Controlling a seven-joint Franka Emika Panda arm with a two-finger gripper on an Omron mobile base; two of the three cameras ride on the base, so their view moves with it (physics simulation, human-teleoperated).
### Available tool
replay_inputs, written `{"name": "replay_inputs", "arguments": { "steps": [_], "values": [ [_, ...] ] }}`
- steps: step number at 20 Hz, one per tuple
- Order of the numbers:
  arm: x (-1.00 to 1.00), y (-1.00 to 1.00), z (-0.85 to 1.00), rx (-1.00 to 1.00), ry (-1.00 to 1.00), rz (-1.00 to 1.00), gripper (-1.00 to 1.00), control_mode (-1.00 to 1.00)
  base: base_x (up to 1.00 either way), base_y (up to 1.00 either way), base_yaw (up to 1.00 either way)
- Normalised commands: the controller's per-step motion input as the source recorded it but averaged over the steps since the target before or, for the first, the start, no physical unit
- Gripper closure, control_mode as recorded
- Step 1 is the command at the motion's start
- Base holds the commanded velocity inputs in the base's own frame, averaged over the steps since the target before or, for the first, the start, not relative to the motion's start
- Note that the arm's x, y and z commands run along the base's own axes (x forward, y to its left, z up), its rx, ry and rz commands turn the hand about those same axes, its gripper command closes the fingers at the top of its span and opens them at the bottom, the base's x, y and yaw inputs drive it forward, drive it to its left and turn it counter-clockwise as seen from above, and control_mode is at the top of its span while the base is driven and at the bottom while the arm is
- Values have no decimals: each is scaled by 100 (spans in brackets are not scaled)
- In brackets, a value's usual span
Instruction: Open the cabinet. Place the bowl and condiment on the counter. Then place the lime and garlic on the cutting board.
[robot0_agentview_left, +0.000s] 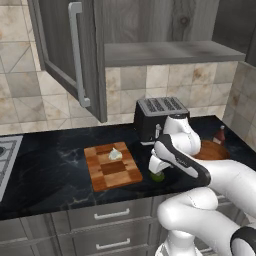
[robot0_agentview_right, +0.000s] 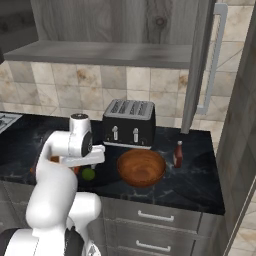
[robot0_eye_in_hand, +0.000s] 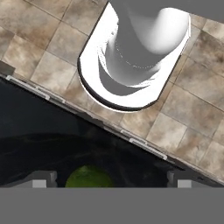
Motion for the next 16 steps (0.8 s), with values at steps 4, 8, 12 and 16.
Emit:
{"name": "replay_inputs", "arguments": {
  "steps": [4,8,12,16],
  "values": [
    [28,0,-3,0,1,0,-100,-100,0,0,0],
    [20,0,-7,0,4,0,-100,-100,0,0,0],
    [2,1,-22,0,5,0,-100,-100,0,0,0],
    [3,1,-23,0,2,0,-100,-100,0,0,0]
  ]
}}
